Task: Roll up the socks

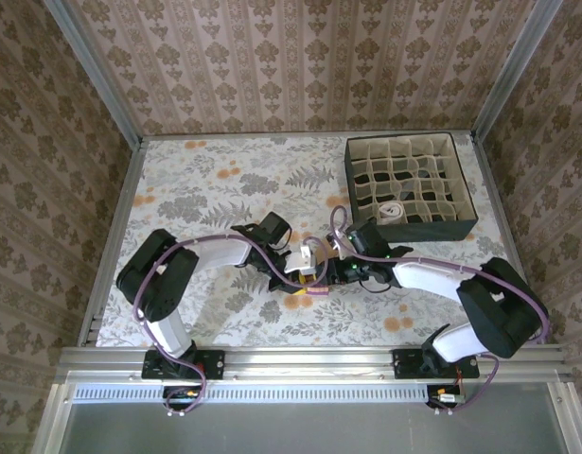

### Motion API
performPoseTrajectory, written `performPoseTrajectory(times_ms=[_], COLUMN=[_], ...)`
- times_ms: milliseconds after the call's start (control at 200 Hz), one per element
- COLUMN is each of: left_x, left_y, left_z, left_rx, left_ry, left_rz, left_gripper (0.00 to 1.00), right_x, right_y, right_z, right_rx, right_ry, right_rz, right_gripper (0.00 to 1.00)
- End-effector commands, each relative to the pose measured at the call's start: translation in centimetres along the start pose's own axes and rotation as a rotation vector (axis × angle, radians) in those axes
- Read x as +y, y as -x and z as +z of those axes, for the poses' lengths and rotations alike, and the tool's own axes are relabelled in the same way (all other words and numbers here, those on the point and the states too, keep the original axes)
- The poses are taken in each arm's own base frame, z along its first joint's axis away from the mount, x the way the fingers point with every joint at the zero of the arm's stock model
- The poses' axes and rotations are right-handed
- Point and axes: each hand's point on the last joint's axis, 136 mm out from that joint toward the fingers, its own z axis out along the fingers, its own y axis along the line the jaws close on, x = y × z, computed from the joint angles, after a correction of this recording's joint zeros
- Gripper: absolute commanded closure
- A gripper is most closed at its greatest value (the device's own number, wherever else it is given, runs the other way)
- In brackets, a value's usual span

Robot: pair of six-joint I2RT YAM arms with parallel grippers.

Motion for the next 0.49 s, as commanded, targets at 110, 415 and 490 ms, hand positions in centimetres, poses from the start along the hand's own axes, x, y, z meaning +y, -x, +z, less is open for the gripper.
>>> performPoseTrajectory(times_ms=[110, 415, 490], left_x=[-0.2, 1.5, 1.8], left_y=[0.2, 0.0, -0.1], left_z=[0.0, -0.6, -0.6], left_rx=[-0.022, -0.069, -0.076], left_ry=[-0.064, -0.046, -0.045], left_rz=[-0.111, -0.209, -0.238], left_gripper=[1.00, 1.00, 1.00], right_x=[1.0, 0.1, 0.1], right_y=[-1.5, -3.6, -3.9], right_z=[1.0, 1.0, 1.3], right_rx=[0.078, 0.132, 0.149], right_ry=[0.070, 0.014, -0.008], right_rz=[-0.016, -0.037, -0.057], right_gripper=[0.55, 0.50, 0.50])
